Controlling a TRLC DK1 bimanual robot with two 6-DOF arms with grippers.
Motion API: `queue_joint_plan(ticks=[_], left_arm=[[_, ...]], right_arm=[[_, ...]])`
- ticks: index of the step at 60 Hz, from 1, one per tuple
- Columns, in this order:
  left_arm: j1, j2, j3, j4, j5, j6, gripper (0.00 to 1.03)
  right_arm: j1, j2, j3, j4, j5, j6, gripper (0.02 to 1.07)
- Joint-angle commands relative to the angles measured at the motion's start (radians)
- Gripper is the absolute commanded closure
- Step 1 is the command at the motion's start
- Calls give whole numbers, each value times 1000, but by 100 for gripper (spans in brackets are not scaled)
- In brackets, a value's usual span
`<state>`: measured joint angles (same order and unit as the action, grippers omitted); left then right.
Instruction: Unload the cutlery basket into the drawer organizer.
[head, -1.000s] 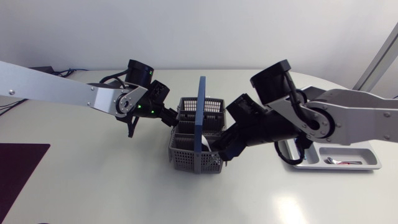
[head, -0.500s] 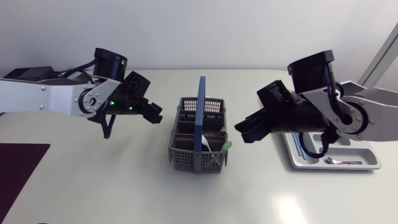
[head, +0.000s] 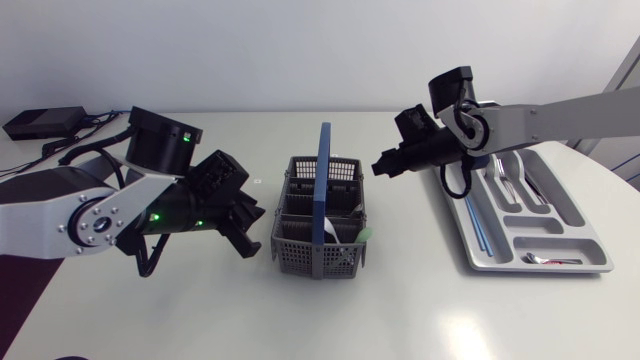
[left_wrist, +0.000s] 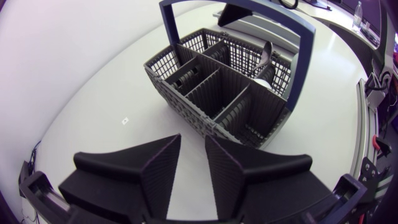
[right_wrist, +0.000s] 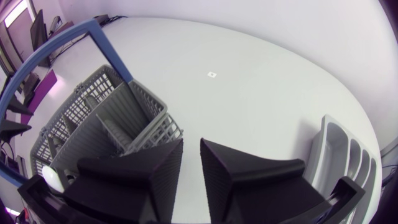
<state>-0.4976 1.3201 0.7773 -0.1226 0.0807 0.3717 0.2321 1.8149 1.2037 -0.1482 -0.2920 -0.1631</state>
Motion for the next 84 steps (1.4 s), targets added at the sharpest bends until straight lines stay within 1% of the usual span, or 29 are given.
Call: queue_joint_plan(ticks=[1, 4, 10, 17, 22, 27, 34, 45, 50, 60, 69, 75, 84], left_arm=[[-18, -10, -41, -3, 5, 30, 88], [-32, -5, -53, 0, 7, 33, 89], [-64, 1, -64, 3, 7, 44, 97], [-110, 13, -76, 1, 7, 52, 98], [-137, 39, -79, 3, 7, 53, 98], [-150, 71, -79, 6, 7, 55, 98], [-159, 90, -81, 8, 7, 55, 98], [-160, -7, -79, -5, 7, 39, 98], [-211, -39, -81, -55, 7, 39, 98], [-283, -47, -88, -77, 21, 41, 98], [-294, -38, -79, -83, 42, 42, 98], [-286, 14, -72, -74, 44, 42, 98], [-251, 103, -65, 1, 51, 39, 98]], right_arm=[[-13, 66, 69, -11, -29, 36, 95], [-17, 100, 112, -25, -52, 50, 96], [-24, 152, 183, -50, -75, 60, 96], [-25, 224, 277, -85, -84, 77, 96], [-24, 274, 343, -133, -128, 80, 96], [-14, 288, 355, -143, -159, 77, 96], [-5, 293, 353, -146, -161, 70, 96], [-8, 293, 366, -148, -161, 65, 96], [-7, 297, 378, -148, -159, 68, 95], [-4, 311, 399, -148, -159, 76, 95], [-4, 316, 408, -154, -159, 77, 95], [0, 322, 416, -165, -164, 74, 95], [13, 330, 422, -185, -187, 62, 95]])
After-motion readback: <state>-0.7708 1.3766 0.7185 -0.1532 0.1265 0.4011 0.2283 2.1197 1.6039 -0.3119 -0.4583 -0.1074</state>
